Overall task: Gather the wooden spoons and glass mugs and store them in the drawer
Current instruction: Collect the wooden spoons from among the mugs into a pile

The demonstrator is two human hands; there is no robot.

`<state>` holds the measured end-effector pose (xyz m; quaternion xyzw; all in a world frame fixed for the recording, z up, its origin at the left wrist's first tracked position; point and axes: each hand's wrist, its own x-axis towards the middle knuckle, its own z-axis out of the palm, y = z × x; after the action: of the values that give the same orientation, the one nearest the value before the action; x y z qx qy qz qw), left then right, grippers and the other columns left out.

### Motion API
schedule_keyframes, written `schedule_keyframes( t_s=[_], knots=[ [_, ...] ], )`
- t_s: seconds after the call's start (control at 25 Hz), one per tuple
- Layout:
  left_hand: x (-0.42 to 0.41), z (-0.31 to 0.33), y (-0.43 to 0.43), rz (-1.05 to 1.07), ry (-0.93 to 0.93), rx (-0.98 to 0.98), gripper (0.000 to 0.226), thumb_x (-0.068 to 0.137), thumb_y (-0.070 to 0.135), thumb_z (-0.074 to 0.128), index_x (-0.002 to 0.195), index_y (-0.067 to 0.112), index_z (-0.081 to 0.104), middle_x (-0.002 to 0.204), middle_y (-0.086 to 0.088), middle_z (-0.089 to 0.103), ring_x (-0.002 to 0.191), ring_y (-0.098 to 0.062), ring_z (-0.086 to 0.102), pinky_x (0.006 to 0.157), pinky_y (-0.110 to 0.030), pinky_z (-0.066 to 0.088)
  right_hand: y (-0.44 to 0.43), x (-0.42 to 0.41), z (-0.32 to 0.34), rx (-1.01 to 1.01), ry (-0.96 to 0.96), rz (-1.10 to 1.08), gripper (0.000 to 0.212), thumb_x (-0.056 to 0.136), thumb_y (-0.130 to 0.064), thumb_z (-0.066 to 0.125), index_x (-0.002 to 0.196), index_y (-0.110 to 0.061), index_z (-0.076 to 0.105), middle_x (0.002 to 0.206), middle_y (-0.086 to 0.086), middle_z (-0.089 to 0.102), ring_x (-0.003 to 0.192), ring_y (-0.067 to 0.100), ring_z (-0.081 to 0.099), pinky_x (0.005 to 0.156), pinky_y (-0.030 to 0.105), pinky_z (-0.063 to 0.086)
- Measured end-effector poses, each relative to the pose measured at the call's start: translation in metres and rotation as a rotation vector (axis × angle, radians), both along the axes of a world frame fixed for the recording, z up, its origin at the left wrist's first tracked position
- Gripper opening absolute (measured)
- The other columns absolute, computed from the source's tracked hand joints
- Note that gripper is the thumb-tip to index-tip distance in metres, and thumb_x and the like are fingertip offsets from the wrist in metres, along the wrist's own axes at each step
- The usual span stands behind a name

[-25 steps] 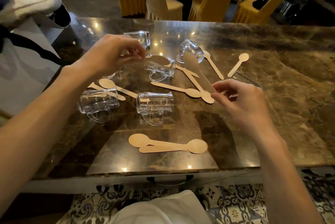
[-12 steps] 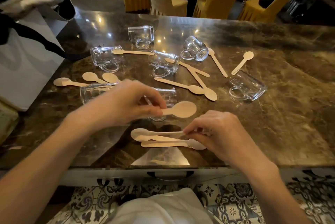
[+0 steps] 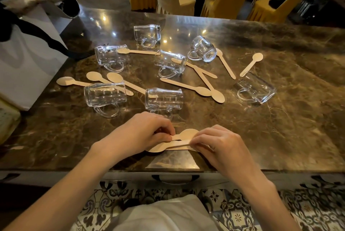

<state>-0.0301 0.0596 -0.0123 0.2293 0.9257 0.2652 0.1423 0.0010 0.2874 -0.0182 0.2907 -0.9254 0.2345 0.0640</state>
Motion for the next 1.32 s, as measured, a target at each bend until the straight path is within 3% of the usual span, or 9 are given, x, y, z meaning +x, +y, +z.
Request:
schedule_keyframes(
  t_s=[0.16,0.48,0.68,0.8,0.88,1.04,1.12,1.32],
  knots=[
    [0.002,-0.004,-0.001,-0.023,0.064,-0.014,0.018,0.088,0.042,0.055,0.104,0.041,0.064,0.098,0.025,0.056,0.089,0.006,0.052,0.073,-0.006,0.038,0.0,-0.001,-0.001,0.035,-0.031,-0.013,0.007,0.08,-0.025,0.073,0.087,-0.024,0.075,0.089,-0.012,0.07,0.079,0.009,0.062,0.067,0.027,0.055],
    [0.005,0.031,-0.014,-0.052,0.111,0.077,0.032,0.084,0.05,0.049,0.11,0.037,0.062,0.102,0.023,0.058,0.09,0.005,0.057,0.078,-0.015,0.05,-0.009,-0.016,0.027,-0.016,-0.038,-0.047,0.017,0.082,-0.035,0.064,0.09,-0.024,0.074,0.089,-0.009,0.071,0.079,0.007,0.064,0.068,0.032,0.058],
    [-0.015,0.066,-0.064,0.196,0.449,0.247,0.026,0.084,0.033,0.056,0.108,0.025,0.063,0.098,0.015,0.06,0.088,0.005,0.058,0.076,-0.006,0.046,-0.047,-0.064,0.059,-0.098,0.015,-0.126,0.015,0.081,-0.038,0.066,0.09,-0.027,0.072,0.085,-0.012,0.07,0.075,0.002,0.057,0.069,0.021,0.05],
    [-0.037,0.06,-0.102,0.387,0.539,0.195,0.026,0.086,0.021,0.061,0.11,0.018,0.067,0.109,0.0,0.061,0.091,-0.004,0.059,0.08,-0.019,0.049,-0.081,-0.095,0.063,-0.044,-0.019,-0.136,0.012,0.085,-0.034,0.067,0.09,-0.025,0.073,0.086,-0.01,0.07,0.075,0.005,0.057,0.068,0.024,0.048],
    [-0.05,0.048,-0.124,0.463,0.531,0.079,0.027,0.085,0.016,0.063,0.112,0.017,0.068,0.114,-0.007,0.061,0.098,-0.019,0.057,0.081,-0.031,0.045,-0.103,-0.114,0.06,0.028,-0.094,-0.123,0.014,0.086,-0.032,0.065,0.093,-0.023,0.072,0.091,-0.006,0.07,0.082,0.01,0.061,0.074,0.032,0.054],
    [-0.061,0.021,-0.159,0.481,0.4,-0.116,0.026,0.081,0.015,0.07,0.107,0.019,0.071,0.106,-0.007,0.066,0.09,-0.02,0.056,0.077,-0.035,0.043,-0.14,-0.141,0.046,0.173,-0.21,-0.117,0.021,0.086,-0.031,0.065,0.099,-0.016,0.069,0.097,0.003,0.069,0.087,0.021,0.064,0.079,0.041,0.056],
    [-0.064,0.014,-0.17,0.493,0.294,-0.183,0.024,0.082,0.021,0.069,0.106,0.025,0.071,0.109,-0.003,0.066,0.097,-0.024,0.057,0.083,-0.043,0.047,-0.156,-0.149,0.041,0.251,-0.248,-0.119,0.028,0.085,-0.031,0.065,0.106,-0.013,0.065,0.101,0.007,0.067,0.089,0.026,0.063,0.079,0.043,0.055],
    [-0.069,0.005,-0.181,0.479,0.232,-0.279,0.023,0.084,0.027,0.065,0.106,0.033,0.069,0.117,0.004,0.063,0.1,-0.023,0.055,0.079,-0.04,0.045,-0.177,-0.156,0.033,0.382,-0.289,-0.121,0.027,0.084,-0.025,0.067,0.107,-0.012,0.061,0.101,0.007,0.061,0.089,0.027,0.058,0.072,0.039,0.049]
  ],
)
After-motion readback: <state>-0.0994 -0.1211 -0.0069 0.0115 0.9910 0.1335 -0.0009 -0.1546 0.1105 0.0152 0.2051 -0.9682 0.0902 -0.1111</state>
